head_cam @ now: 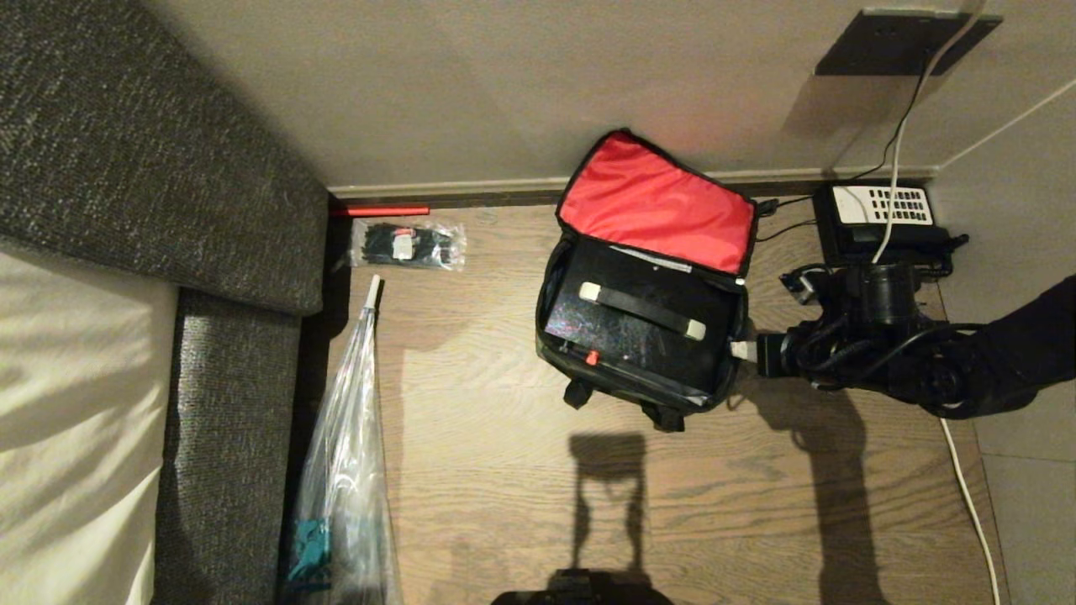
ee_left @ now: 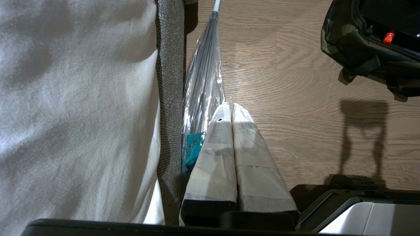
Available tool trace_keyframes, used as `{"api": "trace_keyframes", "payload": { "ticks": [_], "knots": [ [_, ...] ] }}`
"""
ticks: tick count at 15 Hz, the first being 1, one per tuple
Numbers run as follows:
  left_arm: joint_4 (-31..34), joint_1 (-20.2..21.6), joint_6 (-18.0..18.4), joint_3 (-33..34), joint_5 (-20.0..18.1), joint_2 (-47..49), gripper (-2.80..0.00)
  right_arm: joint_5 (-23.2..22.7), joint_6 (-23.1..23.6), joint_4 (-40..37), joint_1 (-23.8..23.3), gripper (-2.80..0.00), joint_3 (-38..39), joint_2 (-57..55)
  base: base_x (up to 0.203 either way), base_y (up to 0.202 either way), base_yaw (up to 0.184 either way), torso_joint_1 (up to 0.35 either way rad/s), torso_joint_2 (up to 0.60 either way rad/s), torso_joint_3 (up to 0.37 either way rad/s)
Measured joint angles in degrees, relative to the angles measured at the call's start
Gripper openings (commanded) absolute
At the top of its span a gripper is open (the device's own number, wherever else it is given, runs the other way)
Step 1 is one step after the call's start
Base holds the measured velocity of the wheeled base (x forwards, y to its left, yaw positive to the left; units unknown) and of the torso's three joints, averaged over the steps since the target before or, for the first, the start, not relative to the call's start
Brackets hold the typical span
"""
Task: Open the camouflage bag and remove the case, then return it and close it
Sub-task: Close the top of the storage box
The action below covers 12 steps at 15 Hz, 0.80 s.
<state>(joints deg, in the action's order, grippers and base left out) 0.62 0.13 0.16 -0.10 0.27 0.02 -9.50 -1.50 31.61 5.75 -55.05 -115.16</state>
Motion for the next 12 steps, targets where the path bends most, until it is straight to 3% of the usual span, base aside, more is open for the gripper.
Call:
{"api": "trace_keyframes", "payload": {
  "ticks": [5, 7, 12],
  "knots": [
    [0.01, 0.02, 0.02, 0.00, -0.02, 0.00, -2.80, -0.04, 6.87, -0.39, 0.35, 0.00, 7.35, 5.32, 0.000, 0.000, 0.000, 0.000, 0.00, 0.000],
    [0.00, -0.02, 0.01, 0.00, -0.02, 0.00, -2.80, -0.17, 7.39, -1.85, 2.54, 0.00, 9.04, 7.97, 0.000, 0.000, 0.000, 0.000, 0.00, 0.000],
    [-0.02, -0.02, 0.00, 0.00, -0.02, 0.00, -2.80, -0.19, 0.73, -5.04, 13.19, 0.00, 8.52, 10.25, 0.000, 0.000, 0.000, 0.000, 0.00, 0.000]
  ]
}}
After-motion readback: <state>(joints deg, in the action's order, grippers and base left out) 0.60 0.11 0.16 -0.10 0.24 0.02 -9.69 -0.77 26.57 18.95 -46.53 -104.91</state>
